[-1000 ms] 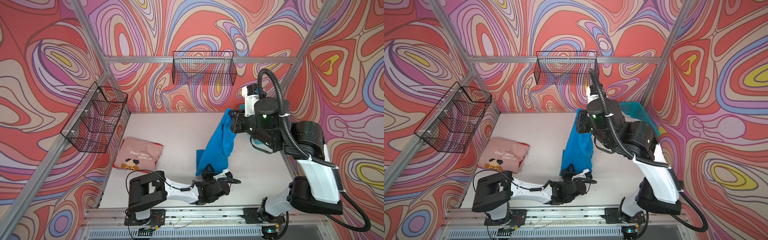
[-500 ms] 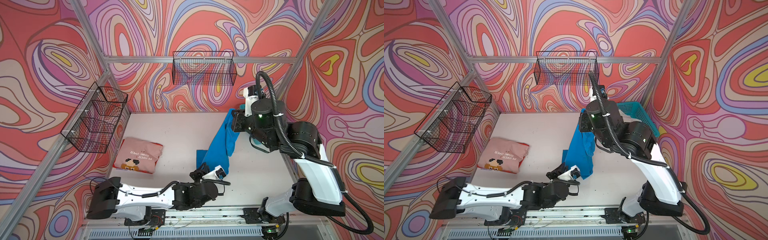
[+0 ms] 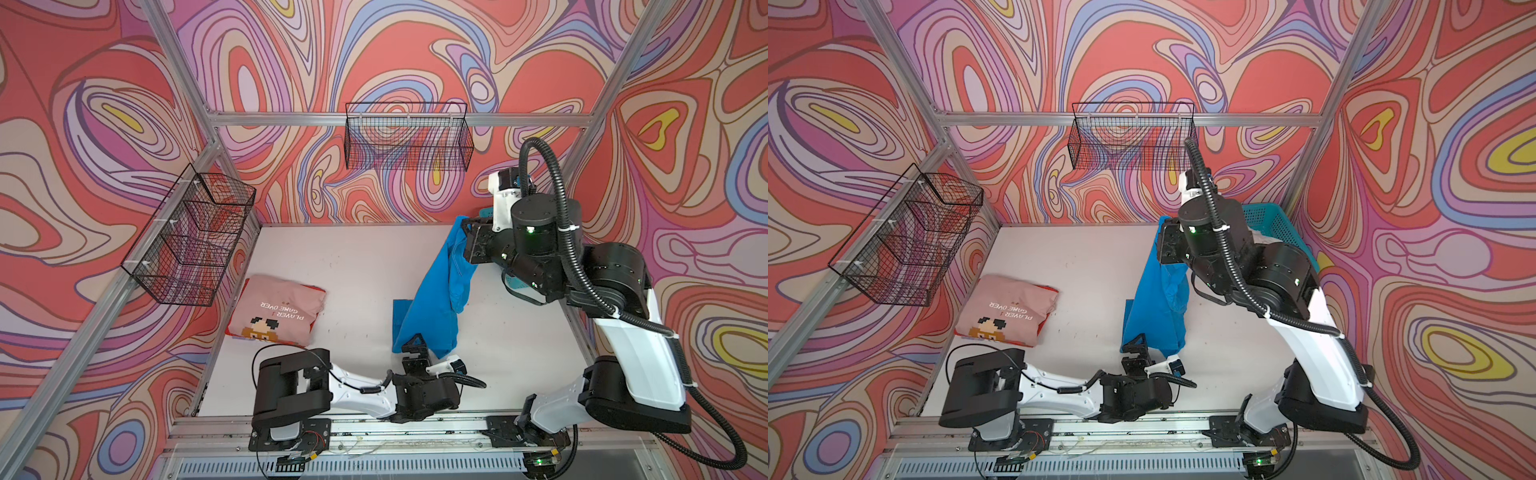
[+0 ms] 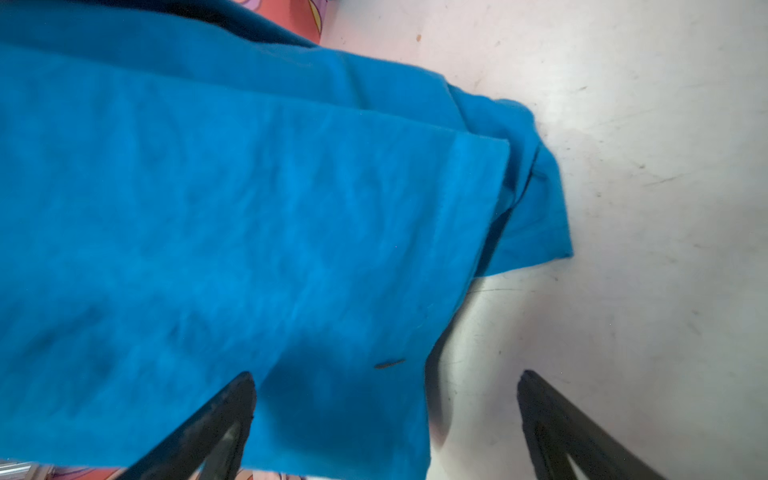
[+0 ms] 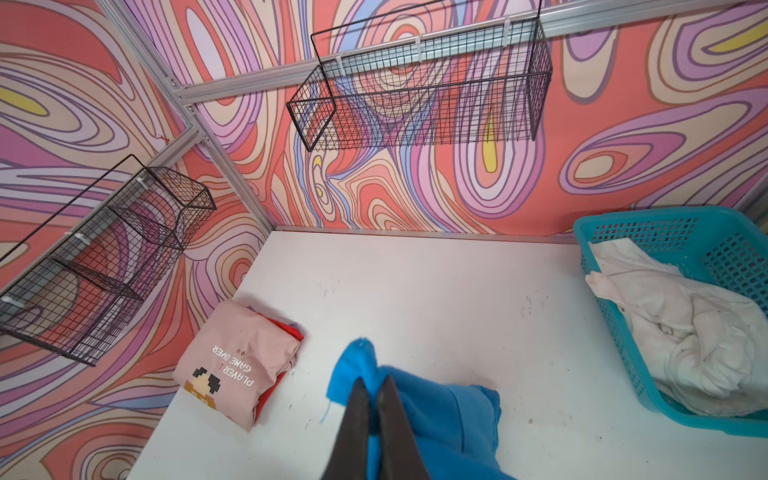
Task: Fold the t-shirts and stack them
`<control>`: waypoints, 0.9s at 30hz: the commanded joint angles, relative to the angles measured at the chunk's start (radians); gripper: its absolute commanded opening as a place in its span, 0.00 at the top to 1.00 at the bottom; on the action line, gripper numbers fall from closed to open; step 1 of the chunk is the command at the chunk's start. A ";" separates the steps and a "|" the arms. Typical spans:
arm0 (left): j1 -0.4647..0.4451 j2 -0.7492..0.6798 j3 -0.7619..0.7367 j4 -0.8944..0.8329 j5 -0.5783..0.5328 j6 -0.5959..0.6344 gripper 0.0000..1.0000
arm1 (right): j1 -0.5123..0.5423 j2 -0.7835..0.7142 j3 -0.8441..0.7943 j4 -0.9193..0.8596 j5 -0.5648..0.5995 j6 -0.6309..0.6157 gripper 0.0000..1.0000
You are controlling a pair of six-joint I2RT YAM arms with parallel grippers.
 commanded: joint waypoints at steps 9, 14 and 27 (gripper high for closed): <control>0.083 0.207 0.033 0.526 -0.141 0.394 0.03 | -0.004 -0.010 0.034 0.007 -0.060 0.023 1.00; 0.108 0.292 0.024 0.863 -0.197 0.627 0.23 | -0.003 -0.018 0.036 0.010 -0.081 0.027 1.00; 0.136 0.310 0.036 1.198 -0.225 0.819 0.91 | -0.004 -0.047 0.017 0.020 -0.094 0.039 1.00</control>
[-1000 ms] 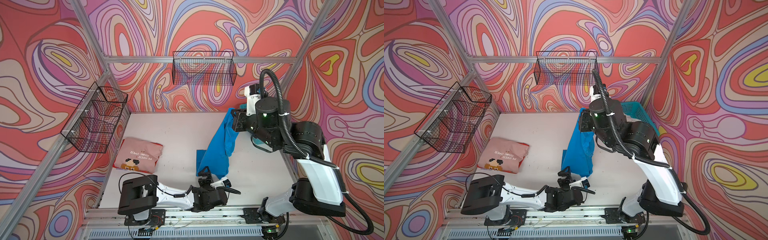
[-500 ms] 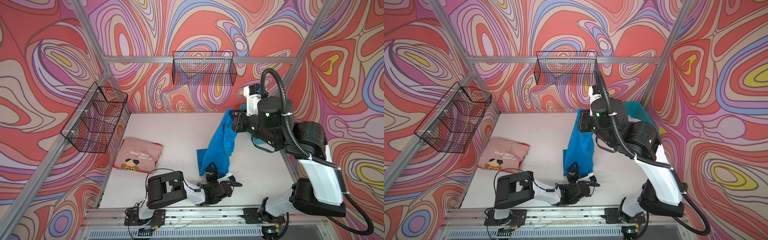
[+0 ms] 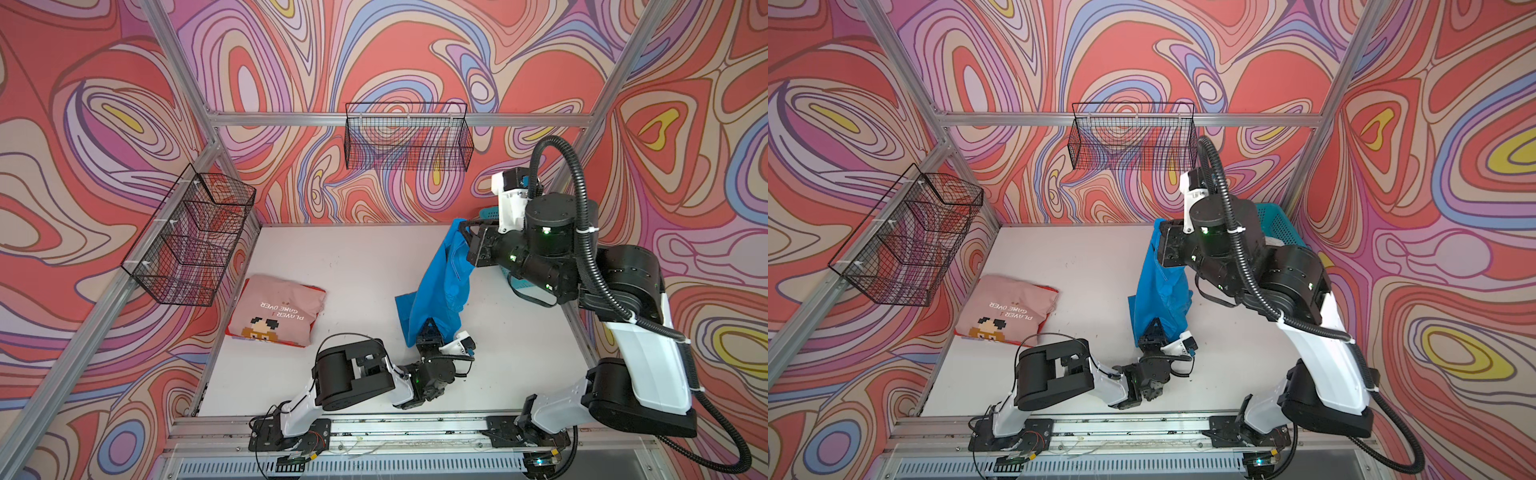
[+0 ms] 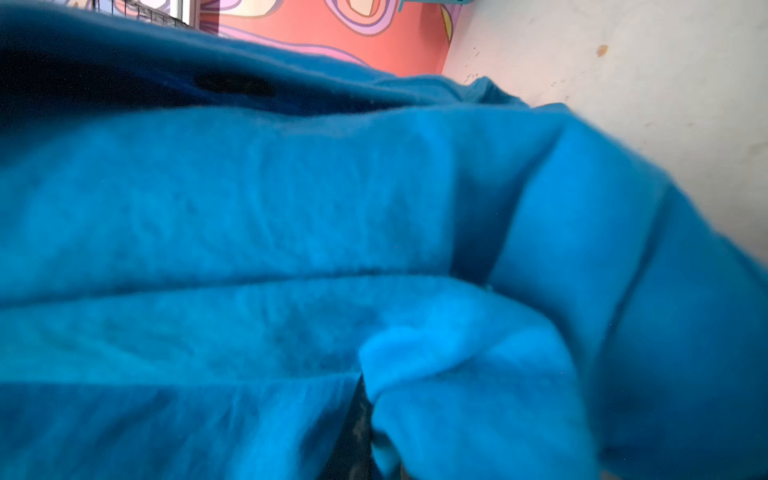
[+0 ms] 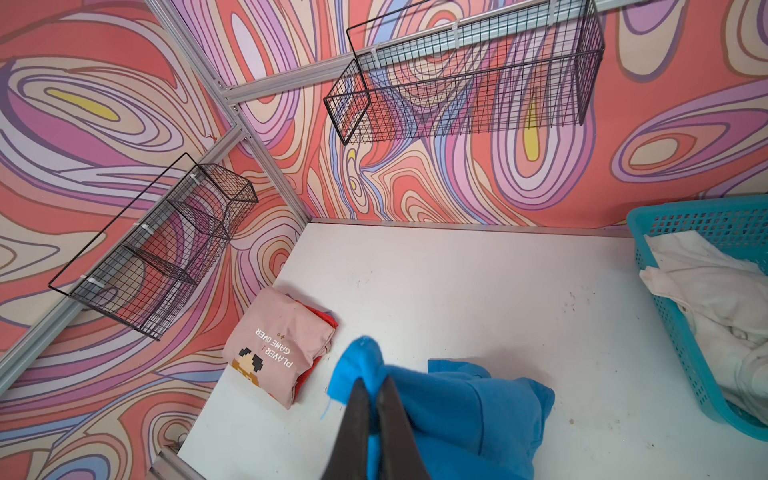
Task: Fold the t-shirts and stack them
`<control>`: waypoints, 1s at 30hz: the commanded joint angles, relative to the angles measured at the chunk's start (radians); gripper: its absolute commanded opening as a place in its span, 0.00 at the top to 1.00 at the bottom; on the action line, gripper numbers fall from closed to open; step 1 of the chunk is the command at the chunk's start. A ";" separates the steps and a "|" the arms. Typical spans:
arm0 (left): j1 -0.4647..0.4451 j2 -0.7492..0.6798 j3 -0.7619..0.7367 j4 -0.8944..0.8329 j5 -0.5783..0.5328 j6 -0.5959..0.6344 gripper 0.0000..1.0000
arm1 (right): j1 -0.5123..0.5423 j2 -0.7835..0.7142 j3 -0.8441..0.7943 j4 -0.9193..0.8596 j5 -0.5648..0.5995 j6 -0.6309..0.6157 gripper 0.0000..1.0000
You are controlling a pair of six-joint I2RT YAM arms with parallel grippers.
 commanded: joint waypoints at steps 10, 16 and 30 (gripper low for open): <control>-0.059 -0.231 -0.087 0.095 -0.043 0.023 1.00 | -0.004 -0.037 -0.073 0.023 0.128 -0.019 1.00; -0.159 -0.332 -0.185 0.101 -0.095 0.032 1.00 | -0.033 -0.022 -0.102 0.040 0.166 -0.051 1.00; -0.250 -0.735 -0.345 -0.382 -0.220 -0.321 0.97 | -0.325 -0.053 -0.359 0.195 -0.103 -0.085 1.00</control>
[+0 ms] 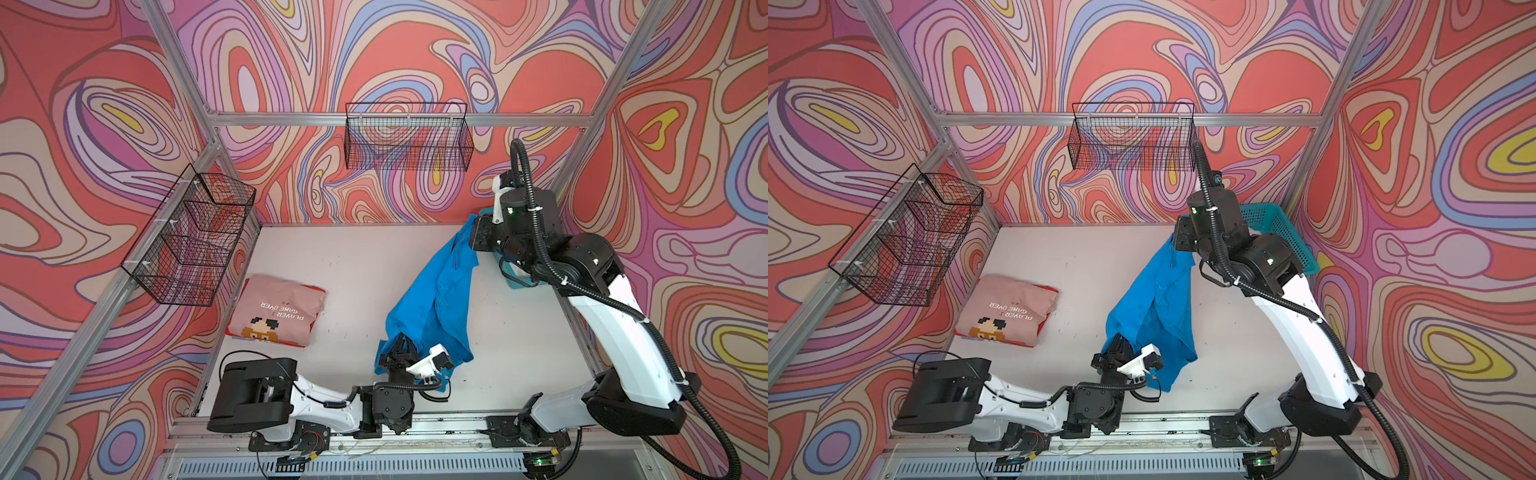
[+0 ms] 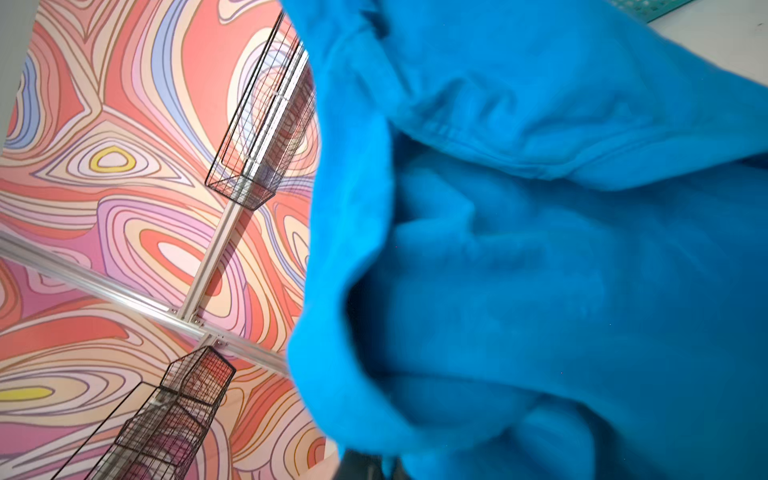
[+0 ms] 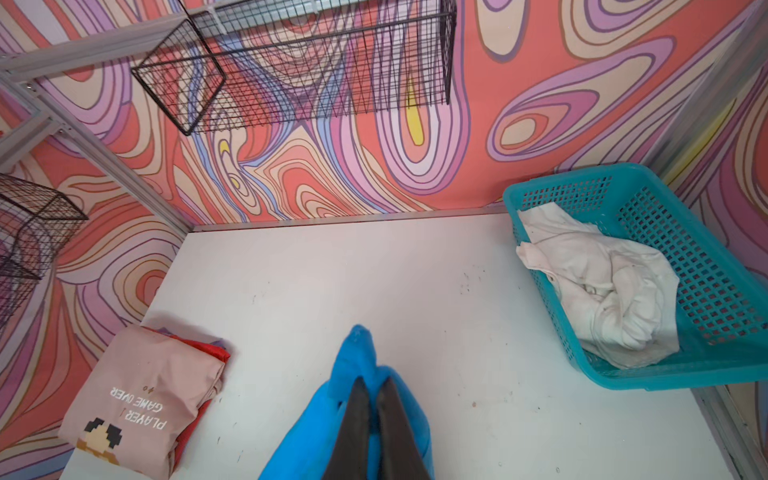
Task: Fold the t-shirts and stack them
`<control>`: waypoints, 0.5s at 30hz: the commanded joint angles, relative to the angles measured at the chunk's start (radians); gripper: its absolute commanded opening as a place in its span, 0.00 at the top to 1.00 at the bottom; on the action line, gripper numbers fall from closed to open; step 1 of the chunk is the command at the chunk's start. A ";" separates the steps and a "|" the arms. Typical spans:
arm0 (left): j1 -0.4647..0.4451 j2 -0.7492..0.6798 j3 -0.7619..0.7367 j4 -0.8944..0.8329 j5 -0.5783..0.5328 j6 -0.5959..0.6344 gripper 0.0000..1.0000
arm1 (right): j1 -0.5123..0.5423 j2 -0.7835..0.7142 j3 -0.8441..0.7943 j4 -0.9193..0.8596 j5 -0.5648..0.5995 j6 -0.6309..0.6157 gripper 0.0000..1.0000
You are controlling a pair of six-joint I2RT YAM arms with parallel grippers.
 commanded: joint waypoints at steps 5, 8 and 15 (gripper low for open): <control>0.047 -0.267 0.190 -1.435 0.301 -1.161 0.83 | -0.021 -0.083 -0.208 0.120 -0.097 0.023 1.00; 0.054 -0.316 0.120 -1.386 0.318 -1.180 0.83 | -0.021 -0.129 -0.338 0.169 -0.137 0.052 1.00; 0.090 -0.265 0.149 -1.433 0.457 -1.256 0.71 | -0.020 -0.189 -0.524 0.235 -0.180 0.081 1.00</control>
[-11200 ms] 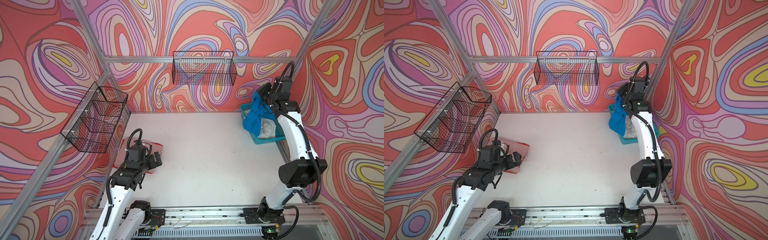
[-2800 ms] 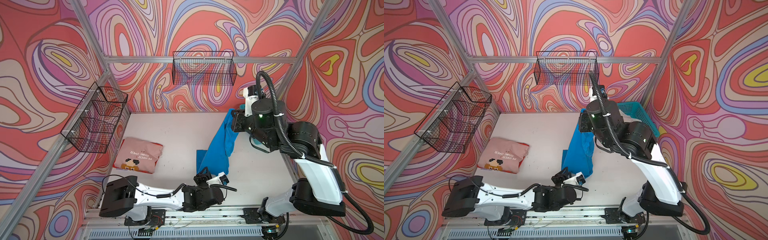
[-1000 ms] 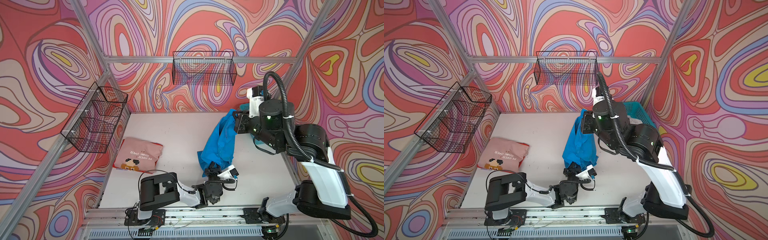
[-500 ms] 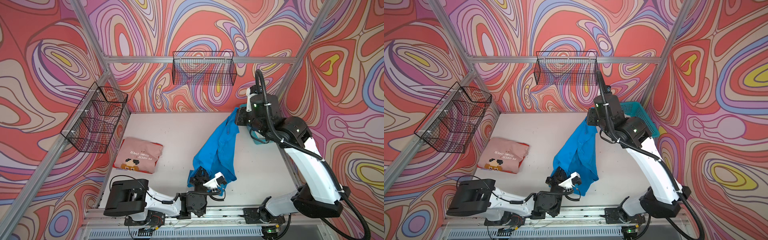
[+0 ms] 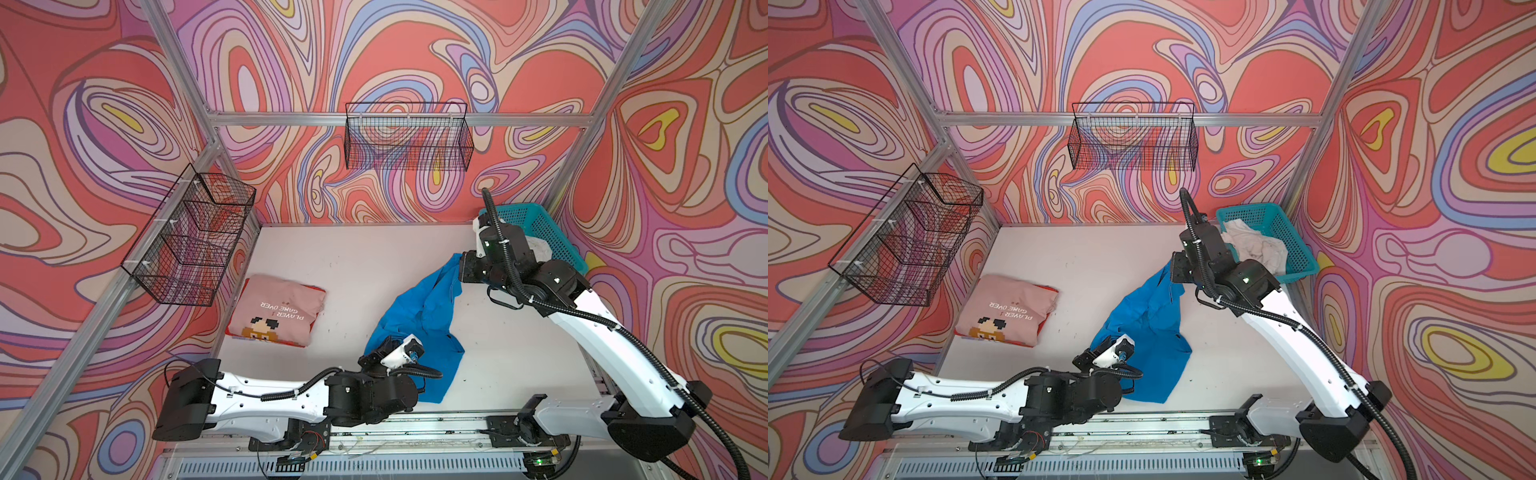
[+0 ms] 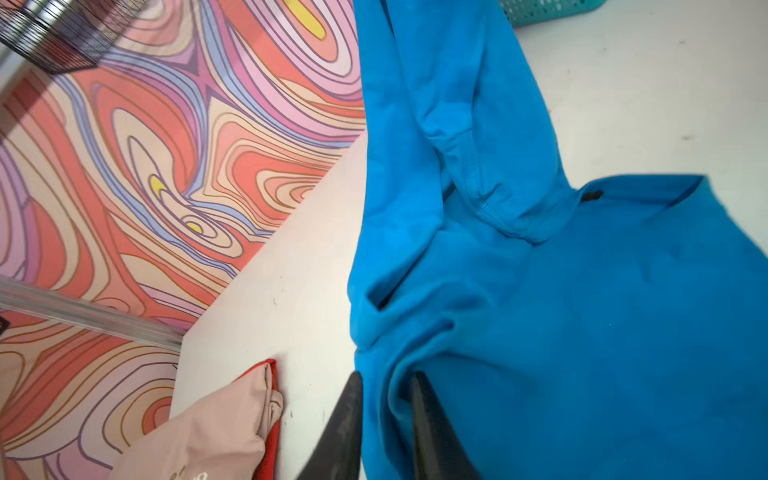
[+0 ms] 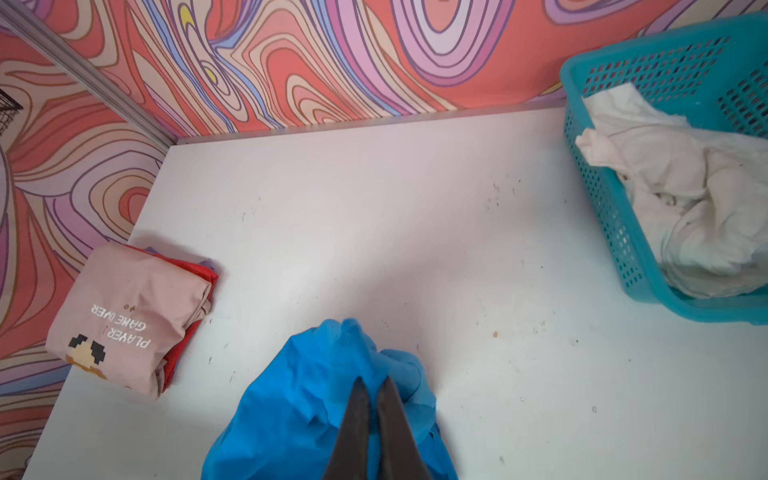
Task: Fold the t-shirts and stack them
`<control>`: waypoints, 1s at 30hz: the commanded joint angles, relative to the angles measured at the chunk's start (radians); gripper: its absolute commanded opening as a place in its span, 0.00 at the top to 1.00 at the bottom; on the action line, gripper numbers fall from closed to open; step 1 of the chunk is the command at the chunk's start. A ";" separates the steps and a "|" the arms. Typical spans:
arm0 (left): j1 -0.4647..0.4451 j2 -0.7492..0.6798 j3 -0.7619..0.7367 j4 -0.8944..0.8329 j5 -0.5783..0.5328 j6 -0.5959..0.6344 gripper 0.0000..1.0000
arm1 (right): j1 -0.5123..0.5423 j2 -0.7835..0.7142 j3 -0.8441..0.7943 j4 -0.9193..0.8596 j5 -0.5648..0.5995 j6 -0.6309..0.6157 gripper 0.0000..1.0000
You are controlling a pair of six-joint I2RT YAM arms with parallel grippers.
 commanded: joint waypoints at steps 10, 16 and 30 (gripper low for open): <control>0.071 -0.105 -0.032 -0.166 0.250 -0.216 0.53 | -0.003 -0.060 -0.165 0.120 -0.046 0.036 1.00; 0.153 0.033 0.028 -0.212 0.364 -0.237 0.42 | -0.006 -0.062 -0.172 0.131 -0.053 0.021 1.00; 0.411 -0.147 -0.054 -0.176 0.790 -0.408 0.42 | -0.018 -0.094 -0.203 0.144 -0.063 -0.006 1.00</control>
